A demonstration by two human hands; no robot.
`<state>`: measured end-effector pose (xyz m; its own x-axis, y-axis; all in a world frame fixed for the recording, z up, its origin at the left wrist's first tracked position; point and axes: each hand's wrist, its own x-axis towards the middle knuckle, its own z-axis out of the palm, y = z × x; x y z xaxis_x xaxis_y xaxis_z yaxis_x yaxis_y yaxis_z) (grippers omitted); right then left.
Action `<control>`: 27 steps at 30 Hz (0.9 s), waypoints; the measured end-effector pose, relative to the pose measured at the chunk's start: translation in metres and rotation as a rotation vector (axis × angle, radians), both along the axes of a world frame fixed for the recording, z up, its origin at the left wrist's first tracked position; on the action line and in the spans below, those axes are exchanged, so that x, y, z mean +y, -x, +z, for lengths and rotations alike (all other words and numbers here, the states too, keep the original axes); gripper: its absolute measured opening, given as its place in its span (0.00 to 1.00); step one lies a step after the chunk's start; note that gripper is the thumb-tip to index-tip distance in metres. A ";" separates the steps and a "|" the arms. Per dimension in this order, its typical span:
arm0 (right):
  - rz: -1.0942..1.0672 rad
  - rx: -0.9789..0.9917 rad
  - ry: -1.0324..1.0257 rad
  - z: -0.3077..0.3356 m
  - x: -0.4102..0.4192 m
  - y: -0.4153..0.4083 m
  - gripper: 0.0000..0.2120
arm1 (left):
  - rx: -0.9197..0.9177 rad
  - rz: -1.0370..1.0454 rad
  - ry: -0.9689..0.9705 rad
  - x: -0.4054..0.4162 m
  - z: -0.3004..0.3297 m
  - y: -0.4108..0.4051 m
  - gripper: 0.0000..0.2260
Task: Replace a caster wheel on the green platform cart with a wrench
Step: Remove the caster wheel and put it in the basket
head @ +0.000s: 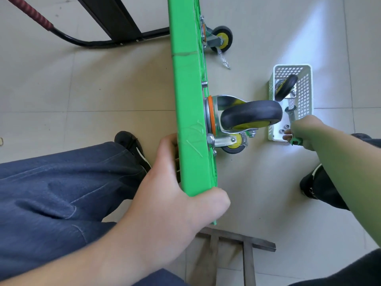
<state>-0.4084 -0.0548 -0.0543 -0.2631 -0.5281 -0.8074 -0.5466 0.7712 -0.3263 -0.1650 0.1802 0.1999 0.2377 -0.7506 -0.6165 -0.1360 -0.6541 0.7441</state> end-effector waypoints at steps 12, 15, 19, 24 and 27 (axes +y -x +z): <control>-0.099 -0.096 0.193 0.095 0.004 0.006 0.09 | -0.033 -0.027 0.036 0.003 -0.009 -0.006 0.27; -0.116 -0.147 0.207 0.118 0.013 0.005 0.10 | -0.034 -0.015 0.046 0.001 -0.008 -0.005 0.31; -0.134 -0.278 0.268 0.153 0.024 -0.001 0.08 | -0.024 0.003 0.051 0.002 -0.007 -0.004 0.34; -0.157 -0.572 0.335 0.210 0.043 -0.015 0.07 | -0.021 0.001 0.034 0.003 -0.006 -0.004 0.37; -0.110 -0.673 0.350 0.244 0.066 -0.025 0.07 | 0.010 0.026 0.032 -0.001 -0.006 -0.005 0.35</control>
